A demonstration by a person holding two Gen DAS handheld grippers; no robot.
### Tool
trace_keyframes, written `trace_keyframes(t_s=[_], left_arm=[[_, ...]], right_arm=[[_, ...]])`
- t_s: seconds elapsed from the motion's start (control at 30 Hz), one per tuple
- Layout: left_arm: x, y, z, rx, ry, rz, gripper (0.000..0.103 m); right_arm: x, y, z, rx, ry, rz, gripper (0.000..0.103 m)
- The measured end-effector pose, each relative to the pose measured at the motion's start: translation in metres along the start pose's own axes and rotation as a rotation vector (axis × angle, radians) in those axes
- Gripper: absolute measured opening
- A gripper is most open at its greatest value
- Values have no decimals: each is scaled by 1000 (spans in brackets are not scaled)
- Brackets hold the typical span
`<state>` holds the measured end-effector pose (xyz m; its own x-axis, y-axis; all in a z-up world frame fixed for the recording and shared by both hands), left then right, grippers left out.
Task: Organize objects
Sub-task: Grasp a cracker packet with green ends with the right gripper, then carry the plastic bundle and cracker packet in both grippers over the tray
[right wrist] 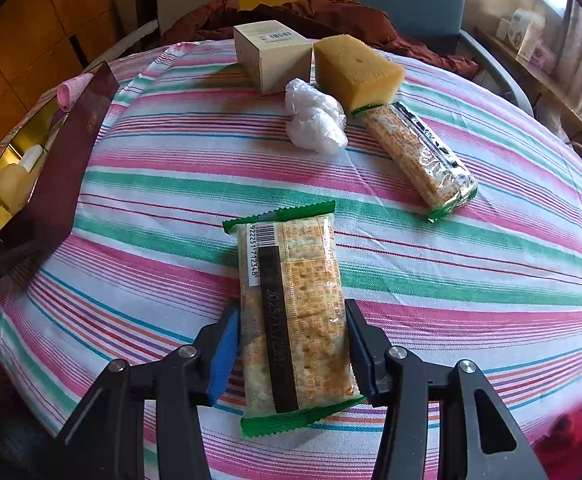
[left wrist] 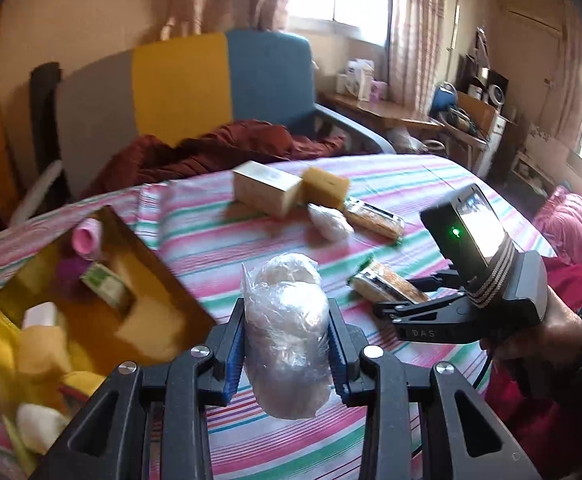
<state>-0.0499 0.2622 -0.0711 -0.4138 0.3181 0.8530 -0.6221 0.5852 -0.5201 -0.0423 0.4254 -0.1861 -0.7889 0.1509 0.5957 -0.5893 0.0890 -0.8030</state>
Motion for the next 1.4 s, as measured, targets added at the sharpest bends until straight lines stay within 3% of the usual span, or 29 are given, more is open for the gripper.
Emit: trace_keyframes(t_s=[0.23,0.57,0.87,1.13,1.4], left_arm=[[-3,-16,29,66,-22,-13,35],[-17,-25,65,116,-85,7,35],[-22,-55,129,186,-220,-30,35],[-39,-91,204,311,-346,-62,35],[-54,-114,241,371,-414,-77,35]], right_arm=[[3,1,6,13,25,-12,47],[4,-4,22,132,132,-13,46],[15,-27,47,215,186,-64,46],[47,-63,106,328,154,-154,46],[79,-75,185,421,45,-193,46]])
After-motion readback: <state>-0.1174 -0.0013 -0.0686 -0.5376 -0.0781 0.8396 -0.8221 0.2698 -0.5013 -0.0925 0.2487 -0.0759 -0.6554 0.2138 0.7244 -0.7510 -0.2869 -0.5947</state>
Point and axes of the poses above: each gripper's, at about its wrist camera, not at the fingertips, and y roughly the way its jaws point, z to its left, x to its top, the point moved 9 cm from there along y, roughly the way its jaws point, and after that the axes turned 12 degrees about -z, right-handed, at the moved point
